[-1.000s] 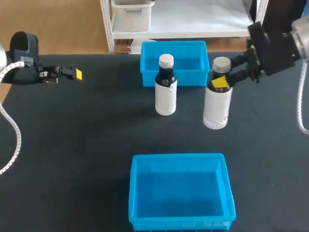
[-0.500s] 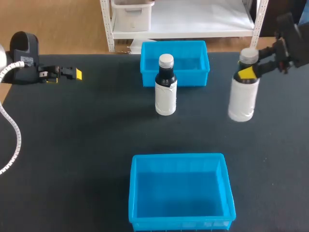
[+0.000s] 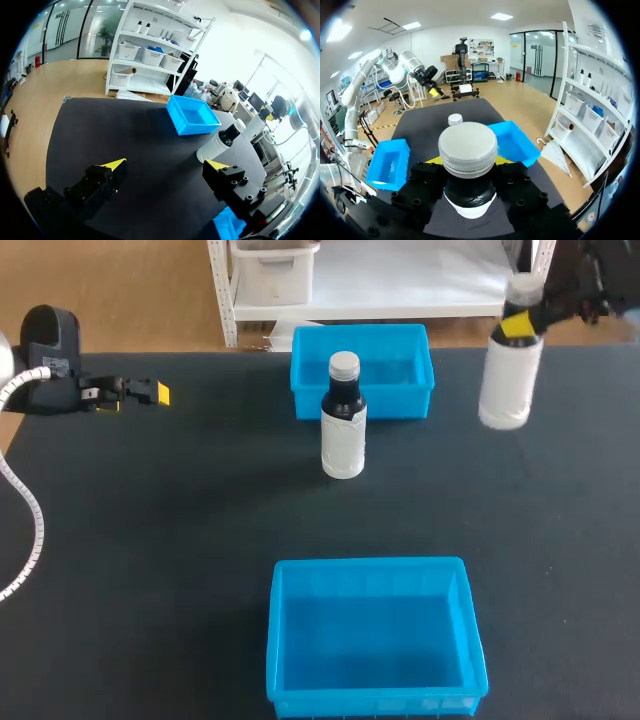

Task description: Pick up the bottle, and place it in the far bin if it is heavy, or in the near bin if it is light.

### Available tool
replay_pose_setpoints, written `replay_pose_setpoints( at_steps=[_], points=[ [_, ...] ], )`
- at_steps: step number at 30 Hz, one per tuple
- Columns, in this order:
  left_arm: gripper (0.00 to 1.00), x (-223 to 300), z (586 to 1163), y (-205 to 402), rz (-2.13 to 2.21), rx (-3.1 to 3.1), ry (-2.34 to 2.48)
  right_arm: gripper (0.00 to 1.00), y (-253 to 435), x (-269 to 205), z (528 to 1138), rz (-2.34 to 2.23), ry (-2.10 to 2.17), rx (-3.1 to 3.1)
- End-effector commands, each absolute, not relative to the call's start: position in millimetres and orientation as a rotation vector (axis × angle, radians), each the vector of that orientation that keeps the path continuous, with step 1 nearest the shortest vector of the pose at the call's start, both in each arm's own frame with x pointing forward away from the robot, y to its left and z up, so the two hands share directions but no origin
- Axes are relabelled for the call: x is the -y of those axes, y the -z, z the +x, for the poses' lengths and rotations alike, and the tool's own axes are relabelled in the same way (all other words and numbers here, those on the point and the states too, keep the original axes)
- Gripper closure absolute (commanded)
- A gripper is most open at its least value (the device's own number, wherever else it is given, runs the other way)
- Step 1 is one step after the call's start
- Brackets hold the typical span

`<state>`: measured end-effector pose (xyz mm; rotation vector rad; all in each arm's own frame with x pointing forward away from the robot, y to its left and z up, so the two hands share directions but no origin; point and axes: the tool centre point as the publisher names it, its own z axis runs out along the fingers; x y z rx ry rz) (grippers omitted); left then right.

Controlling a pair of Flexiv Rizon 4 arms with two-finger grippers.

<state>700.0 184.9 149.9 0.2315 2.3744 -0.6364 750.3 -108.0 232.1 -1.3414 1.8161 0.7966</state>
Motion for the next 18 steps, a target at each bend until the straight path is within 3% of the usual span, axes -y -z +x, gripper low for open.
replay_pose_setpoints(
  at_steps=[1, 18],
  points=[
    [0.00, -185.0, 700.0, -149.9, 0.231, -2.374, 0.636, 1.00, -236.3, 91.3, 808.3, -1.418, -0.876, -1.801],
    [0.00, -185.0, 700.0, -149.9, 0.231, -2.374, 0.636, 1.00, -245.7, 0.7, 899.7, -1.521, -0.987, -1.646]
  ],
)
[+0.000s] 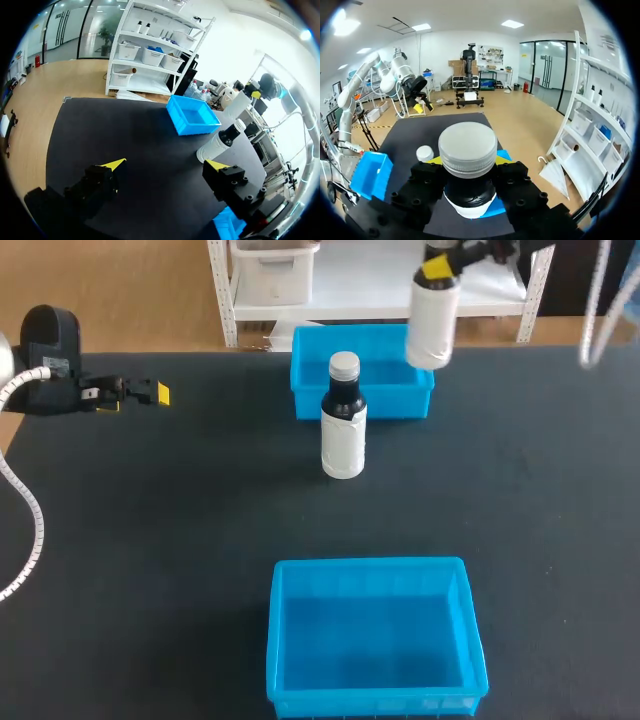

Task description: Pick up the bottle, and place it in the far bin if it is heavy, or in the near bin if it is light.

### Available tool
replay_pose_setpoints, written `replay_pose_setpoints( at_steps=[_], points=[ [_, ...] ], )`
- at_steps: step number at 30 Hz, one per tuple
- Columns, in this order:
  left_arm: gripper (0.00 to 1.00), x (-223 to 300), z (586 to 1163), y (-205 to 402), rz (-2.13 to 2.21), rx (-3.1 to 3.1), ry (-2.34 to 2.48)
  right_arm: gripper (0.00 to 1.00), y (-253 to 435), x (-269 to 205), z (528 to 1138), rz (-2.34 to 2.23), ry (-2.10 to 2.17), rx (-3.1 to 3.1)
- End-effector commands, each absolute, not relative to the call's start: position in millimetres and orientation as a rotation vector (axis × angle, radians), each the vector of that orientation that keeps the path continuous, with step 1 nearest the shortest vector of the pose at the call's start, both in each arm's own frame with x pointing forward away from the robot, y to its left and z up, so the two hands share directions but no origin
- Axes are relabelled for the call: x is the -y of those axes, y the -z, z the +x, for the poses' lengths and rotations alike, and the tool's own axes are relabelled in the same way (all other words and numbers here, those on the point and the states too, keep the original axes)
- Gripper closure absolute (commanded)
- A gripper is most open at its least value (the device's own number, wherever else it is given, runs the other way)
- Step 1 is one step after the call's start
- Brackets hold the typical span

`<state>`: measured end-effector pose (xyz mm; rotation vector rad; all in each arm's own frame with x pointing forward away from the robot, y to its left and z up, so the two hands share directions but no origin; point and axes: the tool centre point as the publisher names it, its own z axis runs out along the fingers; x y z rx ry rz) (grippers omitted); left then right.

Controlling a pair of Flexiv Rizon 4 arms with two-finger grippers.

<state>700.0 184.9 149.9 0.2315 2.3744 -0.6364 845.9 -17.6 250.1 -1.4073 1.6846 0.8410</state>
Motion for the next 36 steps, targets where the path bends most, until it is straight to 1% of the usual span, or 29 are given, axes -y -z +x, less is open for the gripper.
replay_pose_setpoints(
  at_steps=[1, 18, 36],
  points=[
    [0.00, -185.0, 700.0, -149.9, 0.231, -2.374, 0.636, 1.00, -244.3, -5.1, 902.9, -1.527, -0.991, -1.643],
    [0.00, -185.0, 700.0, -149.9, 0.231, -2.374, 0.636, 1.00, -201.4, -79.4, 922.7, -1.561, -1.106, -1.616],
    [0.00, -185.0, 700.0, -149.9, 0.231, -2.374, 0.636, 1.00, -162.4, -114.7, 941.4, -1.607, -1.181, -1.587]
  ],
)
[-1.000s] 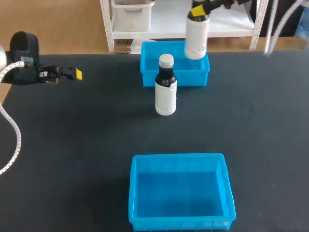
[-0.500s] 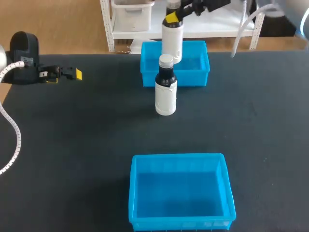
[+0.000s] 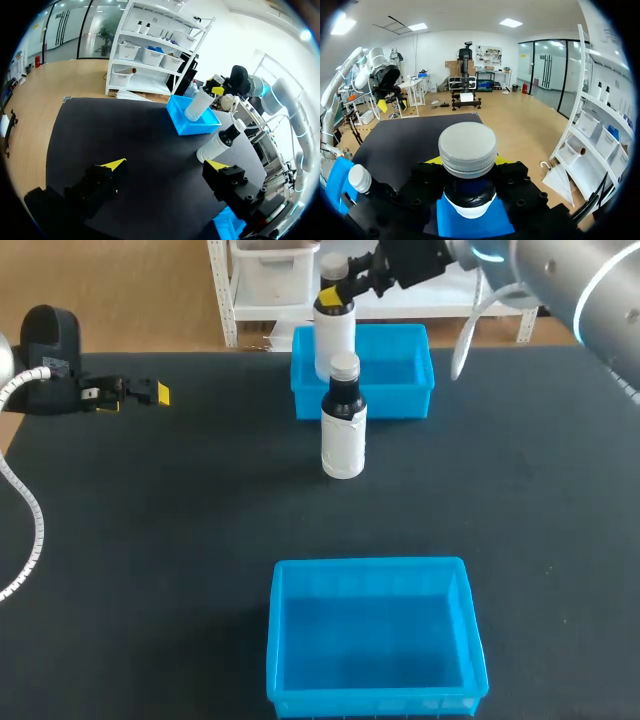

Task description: Pick up the bottle, and place it in the far bin if it is heavy, or in the near bin if it is light.

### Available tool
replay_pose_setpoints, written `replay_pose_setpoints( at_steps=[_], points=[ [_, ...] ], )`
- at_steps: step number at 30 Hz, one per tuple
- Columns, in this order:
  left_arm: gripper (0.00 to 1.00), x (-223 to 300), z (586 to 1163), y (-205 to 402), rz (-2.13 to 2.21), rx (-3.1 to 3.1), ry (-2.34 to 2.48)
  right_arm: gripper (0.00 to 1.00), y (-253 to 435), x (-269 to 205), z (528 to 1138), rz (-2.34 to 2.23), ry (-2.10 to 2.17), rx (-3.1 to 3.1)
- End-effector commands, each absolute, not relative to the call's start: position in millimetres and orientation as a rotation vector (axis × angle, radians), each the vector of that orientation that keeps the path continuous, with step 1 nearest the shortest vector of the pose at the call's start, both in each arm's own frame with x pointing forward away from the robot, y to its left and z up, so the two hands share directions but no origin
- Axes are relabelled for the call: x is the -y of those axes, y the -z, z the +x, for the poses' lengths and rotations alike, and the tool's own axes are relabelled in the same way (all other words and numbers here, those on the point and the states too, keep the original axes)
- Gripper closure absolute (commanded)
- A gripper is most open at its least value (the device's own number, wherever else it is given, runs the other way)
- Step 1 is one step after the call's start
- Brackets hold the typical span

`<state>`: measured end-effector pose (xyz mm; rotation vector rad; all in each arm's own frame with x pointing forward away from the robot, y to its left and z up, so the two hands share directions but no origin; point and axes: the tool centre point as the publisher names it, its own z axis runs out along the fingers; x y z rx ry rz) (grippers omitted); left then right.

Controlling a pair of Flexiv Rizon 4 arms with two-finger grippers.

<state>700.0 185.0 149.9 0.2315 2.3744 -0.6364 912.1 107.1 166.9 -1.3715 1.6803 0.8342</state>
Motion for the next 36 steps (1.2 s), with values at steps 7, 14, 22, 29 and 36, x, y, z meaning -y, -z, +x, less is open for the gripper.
replay_pose_setpoints(
  at_steps=[7, 14, 22, 29, 36],
  points=[
    [0.00, -185.0, 700.0, -149.9, 0.231, -2.374, 0.636, 1.00, -148.2, -122.1, 943.5, -1.605, -1.213, -1.588],
    [0.00, -185.0, 700.0, -149.9, 0.231, -2.374, 0.636, 1.00, -136.9, -121.8, 947.7, -1.599, -1.227, -1.597],
    [0.00, -185.0, 700.0, -149.9, 0.231, -2.374, 0.636, 1.00, -125.0, -118.9, 952.8, -1.572, -1.249, -1.635],
    [0.00, -185.0, 700.0, -149.9, 0.231, -2.374, 0.636, 1.00, -117.7, -119.1, 954.5, -1.543, -1.283, -1.664],
    [0.00, -185.0, 700.0, -149.9, 0.231, -2.374, 0.636, 0.00, -115.7, -115.3, 956.7, -1.532, -1.284, -1.700]
  ],
)
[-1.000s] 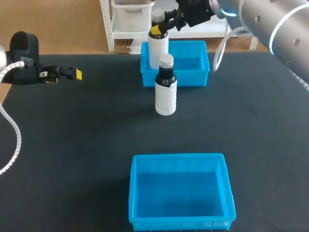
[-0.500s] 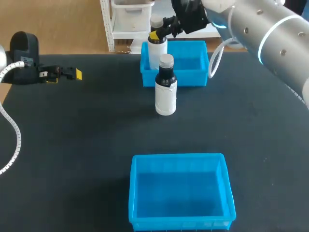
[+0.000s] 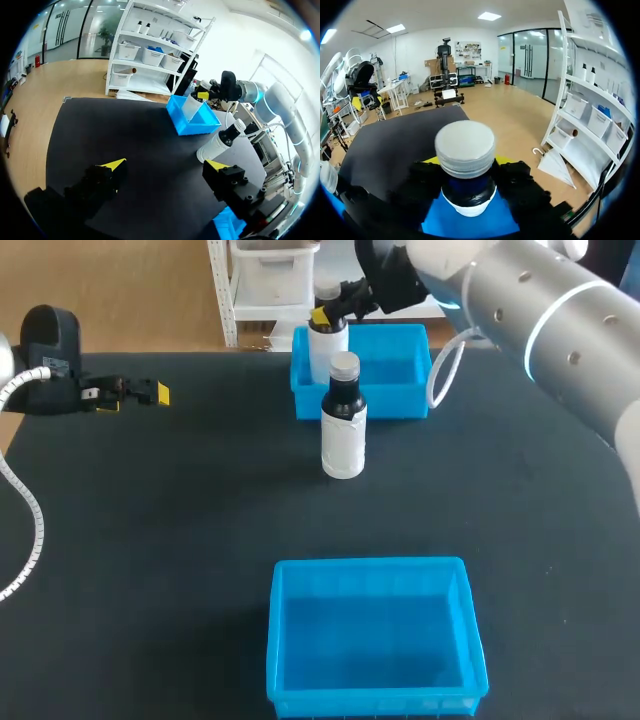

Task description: Pick up the bottle, and place it in the far bin if it is heavy, or in the near bin if it is light.

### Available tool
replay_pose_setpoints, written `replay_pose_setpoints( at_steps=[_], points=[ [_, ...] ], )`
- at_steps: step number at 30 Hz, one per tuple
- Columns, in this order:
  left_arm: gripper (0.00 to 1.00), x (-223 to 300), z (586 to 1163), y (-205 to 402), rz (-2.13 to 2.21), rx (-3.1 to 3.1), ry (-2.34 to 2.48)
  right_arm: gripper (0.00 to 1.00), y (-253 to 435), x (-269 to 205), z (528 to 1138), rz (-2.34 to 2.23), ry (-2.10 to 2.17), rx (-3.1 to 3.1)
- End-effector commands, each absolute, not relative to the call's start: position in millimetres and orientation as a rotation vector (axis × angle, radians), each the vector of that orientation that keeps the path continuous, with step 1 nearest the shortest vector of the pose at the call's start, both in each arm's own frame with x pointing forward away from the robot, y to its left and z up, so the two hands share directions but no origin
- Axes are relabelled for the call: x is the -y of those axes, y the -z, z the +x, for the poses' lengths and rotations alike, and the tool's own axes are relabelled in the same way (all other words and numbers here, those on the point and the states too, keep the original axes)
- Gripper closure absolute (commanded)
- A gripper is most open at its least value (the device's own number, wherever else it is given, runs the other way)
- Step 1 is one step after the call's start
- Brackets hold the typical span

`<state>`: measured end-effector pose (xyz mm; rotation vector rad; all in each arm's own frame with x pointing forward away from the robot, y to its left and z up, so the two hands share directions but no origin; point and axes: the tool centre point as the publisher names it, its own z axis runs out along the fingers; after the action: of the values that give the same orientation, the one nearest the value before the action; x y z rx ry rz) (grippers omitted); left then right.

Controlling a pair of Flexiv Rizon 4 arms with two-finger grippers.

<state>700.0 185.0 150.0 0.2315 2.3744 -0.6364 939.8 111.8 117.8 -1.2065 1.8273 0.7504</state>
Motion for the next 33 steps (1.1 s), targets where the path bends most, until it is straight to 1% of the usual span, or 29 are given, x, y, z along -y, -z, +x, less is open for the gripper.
replay_pose_setpoints(
  at_steps=[1, 6, 10, 18, 20, 24, 33],
  points=[
    [0.00, -185.0, 700.0, -149.9, 0.231, -2.374, 0.636, 0.00, -115.3, -114.4, 957.3, -1.531, -1.286, -1.701],
    [0.00, -185.0, 700.0, -149.9, 0.231, -2.374, 0.636, 0.00, -115.8, -101.6, 955.2, -1.505, -1.263, -1.740],
    [0.00, -185.0, 700.0, -149.9, 0.231, -2.374, 0.636, 0.00, -121.0, -82.3, 950.1, -1.467, -1.239, -1.763],
    [0.00, -185.0, 700.0, -149.9, 0.231, -2.374, 0.636, 0.00, -136.6, -12.8, 923.1, -1.342, -1.132, -1.826],
    [0.00, -185.0, 700.0, -149.9, 0.231, -2.374, 0.636, 0.00, -142.0, 10.5, 911.0, -1.302, -1.091, -1.841],
    [0.00, -185.0, 700.0, -149.9, 0.231, -2.374, 0.636, 0.00, -150.1, 41.4, 884.0, -1.276, -1.024, -1.856],
    [0.00, -185.0, 700.0, -149.9, 0.231, -2.374, 0.636, 0.00, -174.5, 79.5, 809.4, -1.261, -0.849, -1.861]
  ],
)
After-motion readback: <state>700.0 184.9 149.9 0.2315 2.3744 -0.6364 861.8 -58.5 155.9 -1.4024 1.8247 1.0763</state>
